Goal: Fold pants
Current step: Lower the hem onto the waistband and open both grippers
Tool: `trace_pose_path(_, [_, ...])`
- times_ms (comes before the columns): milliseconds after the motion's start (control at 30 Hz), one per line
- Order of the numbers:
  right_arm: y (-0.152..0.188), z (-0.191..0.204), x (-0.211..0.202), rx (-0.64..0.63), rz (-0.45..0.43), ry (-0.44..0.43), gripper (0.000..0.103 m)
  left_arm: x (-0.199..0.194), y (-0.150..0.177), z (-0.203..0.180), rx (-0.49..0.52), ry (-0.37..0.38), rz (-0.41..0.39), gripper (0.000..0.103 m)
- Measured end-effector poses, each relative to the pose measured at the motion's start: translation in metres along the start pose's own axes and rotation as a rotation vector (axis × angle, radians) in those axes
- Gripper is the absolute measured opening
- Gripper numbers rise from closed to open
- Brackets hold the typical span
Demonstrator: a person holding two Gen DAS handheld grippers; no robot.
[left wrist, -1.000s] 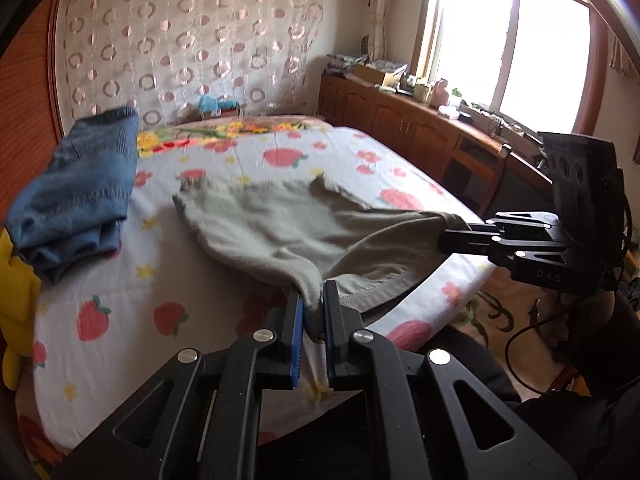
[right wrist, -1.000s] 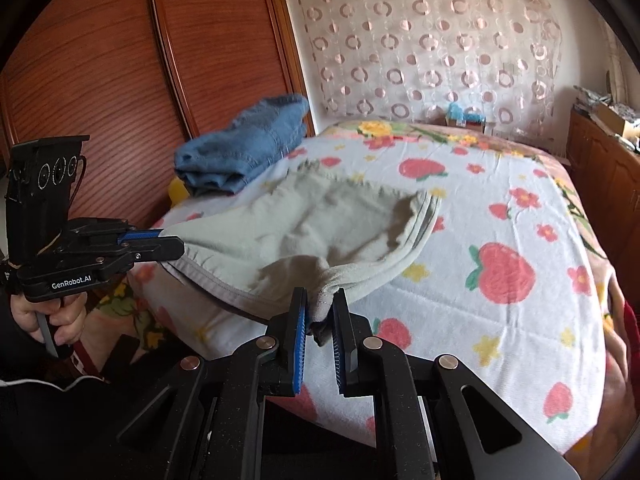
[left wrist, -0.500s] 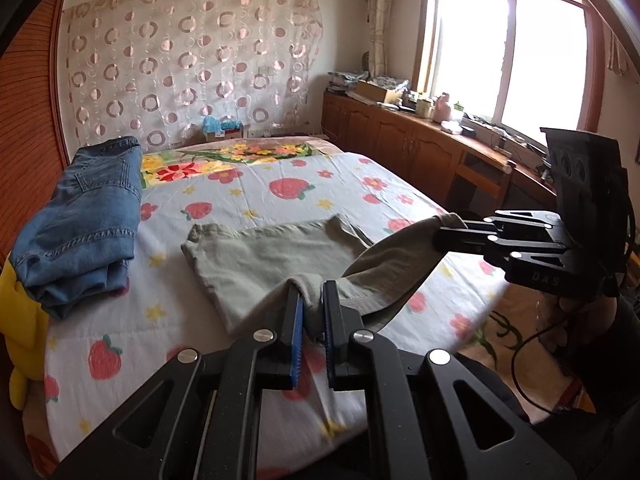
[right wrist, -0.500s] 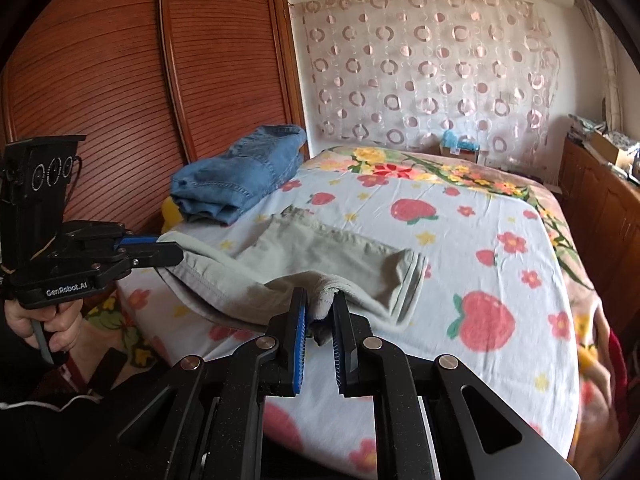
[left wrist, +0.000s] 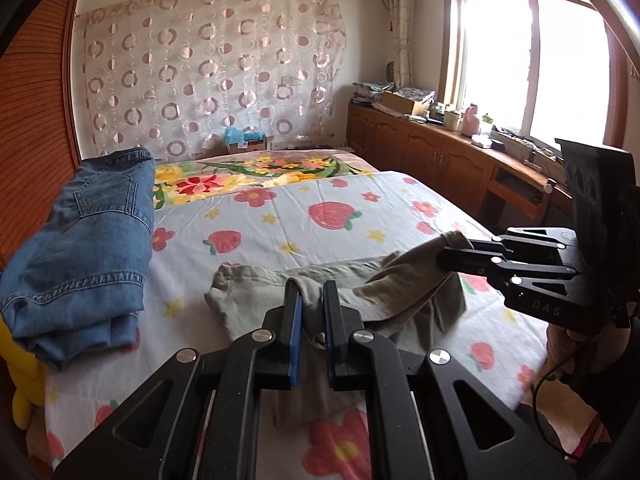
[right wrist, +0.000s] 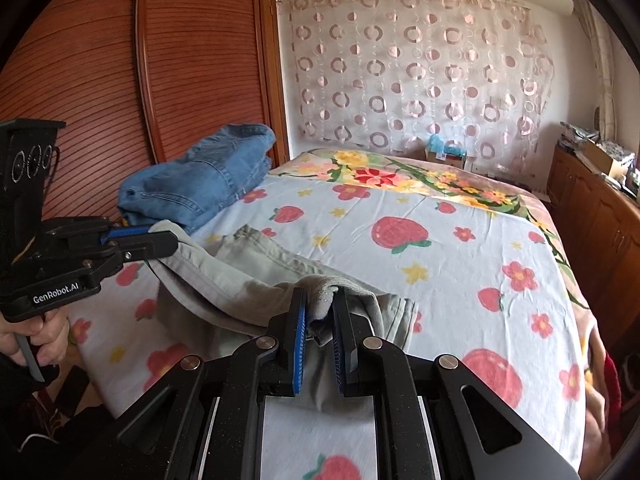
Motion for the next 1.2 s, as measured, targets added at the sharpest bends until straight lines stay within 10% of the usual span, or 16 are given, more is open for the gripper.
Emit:
trace_pose_path(467, [-0.007, -0.006, 0.033, 0.008, 0.04, 0.014, 0.011, 0.021, -0.006, 0.017, -0.021, -0.016, 0.01, 0.014])
trace_pose_path(633, [-0.009, -0.009, 0.035, 0.017, 0.047, 0.01, 0.011, 0.011, -0.009, 0.021, -0.024, -0.016, -0.021, 0.053])
trace_pose_path(867, [-0.013, -0.01, 0.032, 0.027, 0.035, 0.013, 0.011, -0.001, -0.001, 0.029, -0.033, -0.017, -0.019, 0.058])
trace_pose_path(1200, [-0.009, -0.03, -0.001, 0.041, -0.012, 0.041, 0.038, 0.013, 0.026, 0.03, -0.032, -0.009, 0.09, 0.058])
Point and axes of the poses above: each gripper's, at about its wrist camera, not at the fingertips, and x roughly the way its jaws point, z to its left, y to its underside, the point moved 8 cm from there along x, roughly the way its jaws point, and after that the axes turned 5 degrees about y, right-handed, at the moved point
